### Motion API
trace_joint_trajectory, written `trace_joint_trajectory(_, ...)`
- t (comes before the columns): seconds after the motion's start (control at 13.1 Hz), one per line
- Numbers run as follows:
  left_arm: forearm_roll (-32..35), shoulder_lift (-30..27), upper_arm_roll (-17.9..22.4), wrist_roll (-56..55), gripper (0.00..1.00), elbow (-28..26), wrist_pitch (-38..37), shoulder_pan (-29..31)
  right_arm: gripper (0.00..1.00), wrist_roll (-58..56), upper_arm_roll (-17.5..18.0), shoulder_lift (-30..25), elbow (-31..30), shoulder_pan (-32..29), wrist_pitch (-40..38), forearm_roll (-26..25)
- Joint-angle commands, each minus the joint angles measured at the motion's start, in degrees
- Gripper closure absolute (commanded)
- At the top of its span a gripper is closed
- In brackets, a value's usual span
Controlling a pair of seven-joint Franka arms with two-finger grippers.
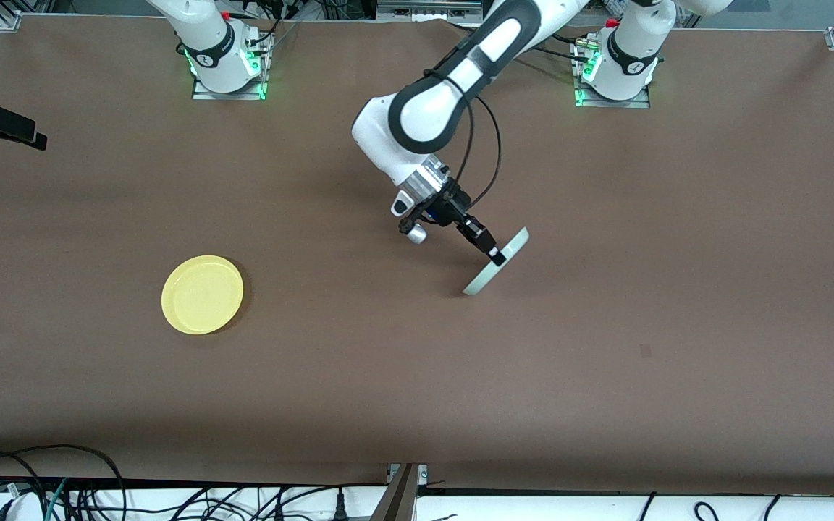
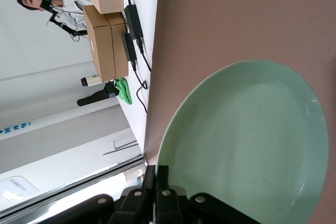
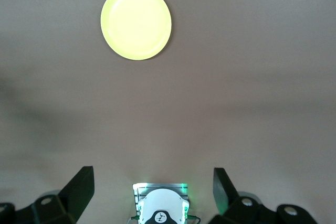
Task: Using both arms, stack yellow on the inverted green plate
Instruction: 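Lift the green plate with the left gripper and turn it over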
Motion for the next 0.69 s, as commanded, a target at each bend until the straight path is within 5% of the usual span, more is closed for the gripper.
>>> trace_joint_trajectory(0.0, 3.47, 3.36, 1.11, -5.81, 1.00, 1.57, -2.03, -3.65, 0.00, -0.75, 0.24, 0.27, 0.92, -0.37, -0.26, 0.23)
trace_joint_trajectory(0.61, 3.58, 9.36, 1.20, -18.06, 1.00, 8.07, -2.56, -8.42, 0.00, -0.75, 0.24, 0.27, 0.93, -0.46, -0.26, 0.23)
